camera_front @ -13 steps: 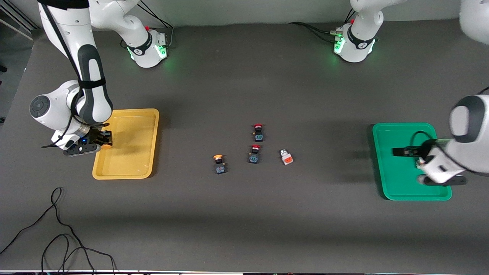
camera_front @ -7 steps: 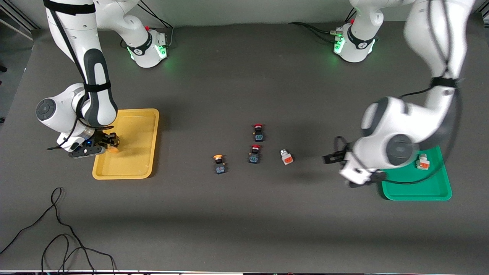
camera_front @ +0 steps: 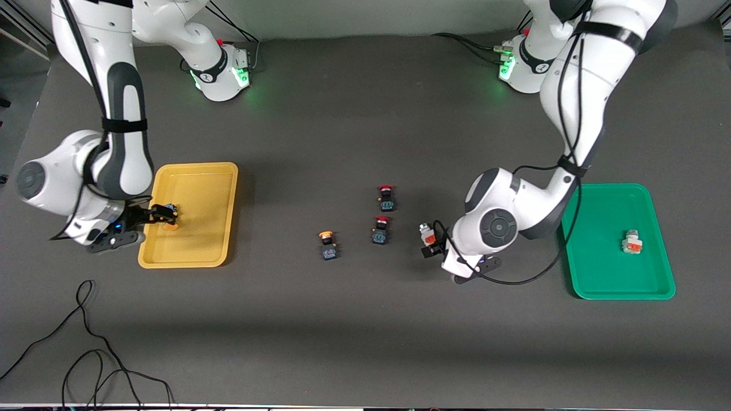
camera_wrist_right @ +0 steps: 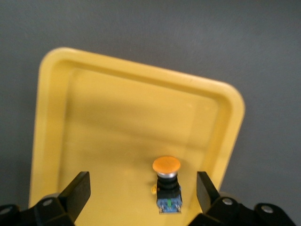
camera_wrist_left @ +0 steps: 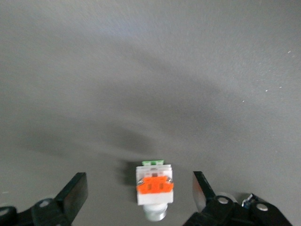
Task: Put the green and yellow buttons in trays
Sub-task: 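Grasp the second white button with the left gripper while the right gripper reaches the buttons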
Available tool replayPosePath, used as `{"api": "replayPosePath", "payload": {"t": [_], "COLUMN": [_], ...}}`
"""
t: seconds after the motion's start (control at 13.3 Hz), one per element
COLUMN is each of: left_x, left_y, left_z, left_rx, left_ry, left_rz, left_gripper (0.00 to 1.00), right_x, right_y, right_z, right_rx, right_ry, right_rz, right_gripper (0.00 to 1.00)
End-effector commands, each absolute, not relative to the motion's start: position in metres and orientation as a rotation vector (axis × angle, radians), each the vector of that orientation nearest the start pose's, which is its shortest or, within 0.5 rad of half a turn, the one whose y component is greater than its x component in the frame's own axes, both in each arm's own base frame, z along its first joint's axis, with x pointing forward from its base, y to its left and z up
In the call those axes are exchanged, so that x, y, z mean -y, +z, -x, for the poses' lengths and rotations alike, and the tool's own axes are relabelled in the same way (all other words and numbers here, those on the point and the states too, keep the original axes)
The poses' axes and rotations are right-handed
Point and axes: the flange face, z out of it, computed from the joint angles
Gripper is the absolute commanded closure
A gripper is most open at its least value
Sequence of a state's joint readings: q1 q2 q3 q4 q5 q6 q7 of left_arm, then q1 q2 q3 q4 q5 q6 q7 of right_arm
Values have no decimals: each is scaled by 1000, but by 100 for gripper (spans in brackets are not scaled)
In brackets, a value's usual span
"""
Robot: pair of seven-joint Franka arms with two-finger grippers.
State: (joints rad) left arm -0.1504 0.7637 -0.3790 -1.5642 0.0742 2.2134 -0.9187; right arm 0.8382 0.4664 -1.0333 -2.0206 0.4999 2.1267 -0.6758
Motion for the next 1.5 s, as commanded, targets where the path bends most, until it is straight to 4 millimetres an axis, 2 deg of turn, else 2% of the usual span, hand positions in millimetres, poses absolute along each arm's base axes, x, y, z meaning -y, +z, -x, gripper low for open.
{"api": "replayPosePath", "payload": {"t": [0.0,0.08,0.15,0.3,0.38,0.45,0.53,0.6,0.75,0.83,0.98,1.13,1.28,1.35,1.43], "left_x": [330,336,342,349,350,350,350,350,347,345,340,317,288,268,237], "left_y": [198,189,180,162,157,157,158,159,163,167,189,229,275,301,328], "left_z": [-614,-609,-603,-588,-585,-585,-585,-585,-587,-589,-596,-610,-617,-621,-627], "left_rx": [783,784,768,718,703,700,701,701,707,712,726,741,688,633,592], "left_ry": [255,260,270,274,262,255,253,252,254,254,241,274,325,364,396], "left_rz": [3138,3133,3119,3080,3066,3062,3063,3062,3056,3052,3047,3003,2963,2960,2959], "left_gripper": [1,1,1,1,10,46,93,100,100,100,100,100,100,100,100], "right_x": [35,20,-4,-59,-90,-119,-156,-193,-244,-263,-302,-331,-354,-363,-372], "right_y": [389,407,417,420,419,417,412,407,393,386,384,372,357,342,331], "right_z": [-614,-622,-629,-636,-639,-640,-642,-643,-638,-634,-627,-616,-612,-611,-609], "right_rx": [300,282,275,257,260,236,190,144,40,-5,-70,-82,-90,-92,-76], "right_ry": [193,191,180,159,148,142,139,131,142,156,151,176,126,120,112], "right_rz": [3129,3138,3145,3146,3138,3130,3137,3145,3143,3138,3128,3114,3102,3103,3101], "right_gripper": [0,0,0,0,0,0,0,0,0,0,0,0,0,0,0]}}
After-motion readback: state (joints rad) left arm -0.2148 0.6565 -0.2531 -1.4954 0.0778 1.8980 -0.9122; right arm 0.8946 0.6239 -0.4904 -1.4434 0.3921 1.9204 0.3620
